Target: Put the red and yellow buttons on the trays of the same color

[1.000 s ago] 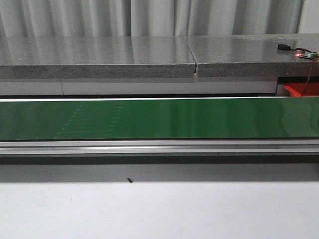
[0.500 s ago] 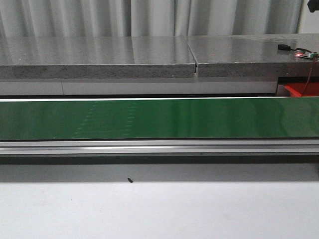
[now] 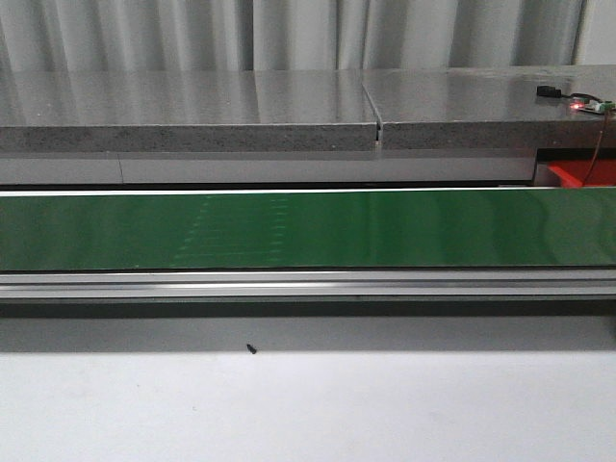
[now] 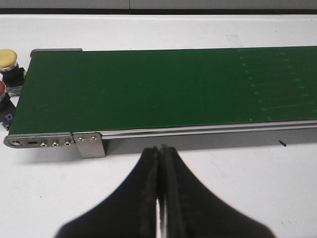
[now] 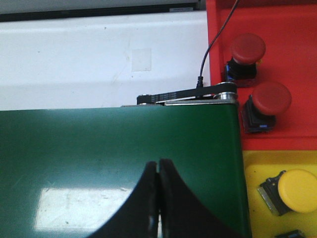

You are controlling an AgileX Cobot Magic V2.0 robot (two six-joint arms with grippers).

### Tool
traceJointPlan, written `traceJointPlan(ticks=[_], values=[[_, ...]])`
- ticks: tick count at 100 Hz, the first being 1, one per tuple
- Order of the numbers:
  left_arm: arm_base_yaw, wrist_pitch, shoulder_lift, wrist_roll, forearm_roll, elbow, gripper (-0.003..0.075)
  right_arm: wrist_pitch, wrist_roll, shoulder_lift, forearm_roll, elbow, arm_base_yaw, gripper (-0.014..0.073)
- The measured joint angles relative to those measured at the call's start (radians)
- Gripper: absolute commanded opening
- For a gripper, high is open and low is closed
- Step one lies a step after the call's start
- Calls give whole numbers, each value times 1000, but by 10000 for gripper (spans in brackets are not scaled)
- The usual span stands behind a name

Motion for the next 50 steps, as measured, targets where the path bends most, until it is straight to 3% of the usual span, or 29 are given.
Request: traceJointPlan(ticks=[23, 50], values=[[0, 0, 0, 0, 0, 0, -19, -92, -15, -207, 0, 150, 0, -68], [0, 0, 0, 0, 0, 0, -19, -65, -18, -391, 0, 266, 0, -68]])
